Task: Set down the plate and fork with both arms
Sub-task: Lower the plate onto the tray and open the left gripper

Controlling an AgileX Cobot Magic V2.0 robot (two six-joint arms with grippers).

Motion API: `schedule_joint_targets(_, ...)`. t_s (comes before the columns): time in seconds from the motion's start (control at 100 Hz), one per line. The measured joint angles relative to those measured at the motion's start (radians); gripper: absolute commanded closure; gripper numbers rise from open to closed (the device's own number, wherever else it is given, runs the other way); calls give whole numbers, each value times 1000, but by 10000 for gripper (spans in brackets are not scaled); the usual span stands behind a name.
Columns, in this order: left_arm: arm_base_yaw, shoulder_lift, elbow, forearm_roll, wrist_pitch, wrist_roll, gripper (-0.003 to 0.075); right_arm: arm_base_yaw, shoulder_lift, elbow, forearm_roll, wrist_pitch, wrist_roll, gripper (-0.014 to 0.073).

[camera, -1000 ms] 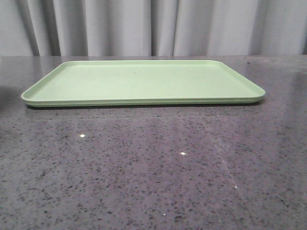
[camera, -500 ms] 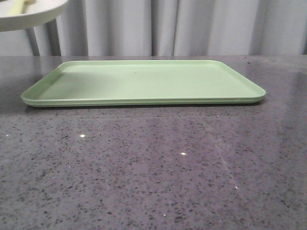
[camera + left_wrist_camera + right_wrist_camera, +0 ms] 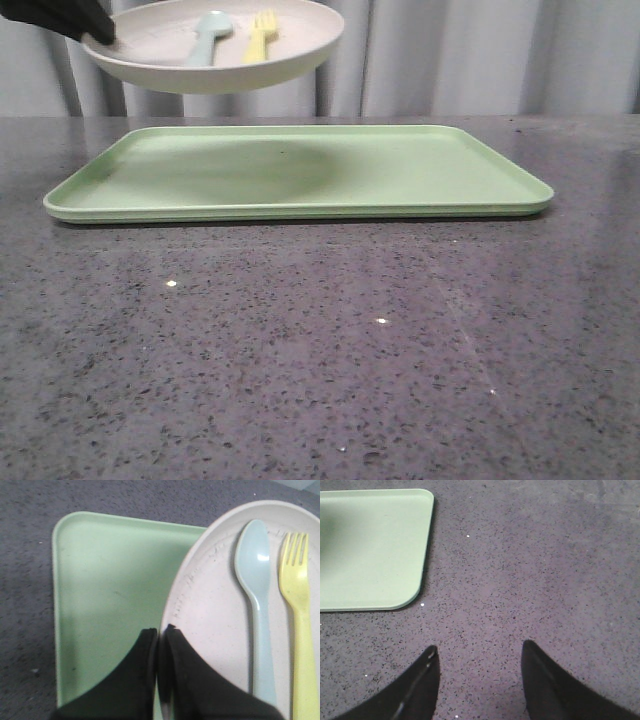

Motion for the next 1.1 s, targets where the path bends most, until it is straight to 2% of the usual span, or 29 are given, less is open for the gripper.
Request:
schedule_joint_targets(0.27,-79,160,-93,-6,-22,-22,741,0,0,0,0,2,0,203)
schedule_joint_targets(0.76,-84,247,-96,-13,-13,-26,734,0,0,0,0,2,0,203)
schedule_joint_targets(0.86,-84,247,-96,-13,-12,-26,657,0,0,0,0,2,0,203)
schedule_joint_targets(0.98,-84,247,-97,-14,-11,-27,517,0,0,0,0,2,0,203)
schedule_joint_targets(1.04,-84,247,-97,-14,-11,-29,486,0,0,0,0,2,0,203)
schedule_joint_targets(1.1,-84,247,-97,-14,-11,-29,489,0,0,0,0,2,0,203)
